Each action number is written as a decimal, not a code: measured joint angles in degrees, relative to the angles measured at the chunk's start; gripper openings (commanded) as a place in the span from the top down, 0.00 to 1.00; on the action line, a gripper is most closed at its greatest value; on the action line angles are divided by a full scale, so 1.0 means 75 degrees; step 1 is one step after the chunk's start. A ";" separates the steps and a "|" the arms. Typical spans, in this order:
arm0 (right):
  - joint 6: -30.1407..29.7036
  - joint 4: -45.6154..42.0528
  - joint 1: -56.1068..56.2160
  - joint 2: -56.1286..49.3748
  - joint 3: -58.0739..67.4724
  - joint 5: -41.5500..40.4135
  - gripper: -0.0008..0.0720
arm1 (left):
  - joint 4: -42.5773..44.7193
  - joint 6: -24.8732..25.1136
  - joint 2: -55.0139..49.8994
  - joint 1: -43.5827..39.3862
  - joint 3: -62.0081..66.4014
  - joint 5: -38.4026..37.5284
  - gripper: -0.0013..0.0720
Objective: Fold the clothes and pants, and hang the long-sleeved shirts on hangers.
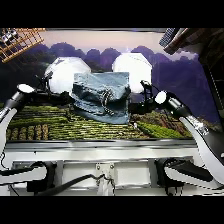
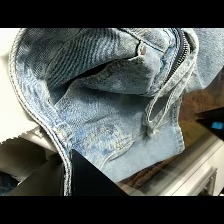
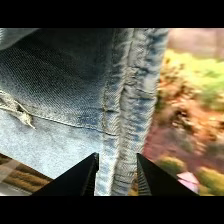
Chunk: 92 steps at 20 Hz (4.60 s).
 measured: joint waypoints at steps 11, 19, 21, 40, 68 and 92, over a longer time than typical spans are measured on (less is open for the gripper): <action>-0.0600 0.0985 0.0017 -0.0758 -0.0032 -0.0460 0.59 | -0.0038 0.0009 0.0017 0.0000 0.0000 -0.0050 0.96; -0.0979 0.1521 0.0417 -0.0711 0.0385 -0.0650 0.95 | -0.0041 0.0009 0.0032 0.0090 0.0157 -0.0344 0.97; -0.1061 0.1530 0.0414 -0.0364 0.0871 -0.0417 0.95 | -0.0041 -0.0015 0.0122 0.0242 0.0498 -0.0775 0.97; 0.0070 0.0055 0.0385 0.3541 0.6280 0.1542 0.95 | -0.0198 -0.1813 0.3450 0.1128 0.5327 -0.3544 0.97; 0.0968 -0.0699 0.0367 -0.2804 0.6085 -0.0213 0.95 | 0.0522 -0.1856 -0.2057 -0.0595 0.3722 -0.2844 0.97; 0.0530 -0.1148 -0.0096 -0.0178 0.2935 0.1614 0.70 | 0.1743 -0.2098 0.0449 0.0108 0.2288 -0.3675 0.56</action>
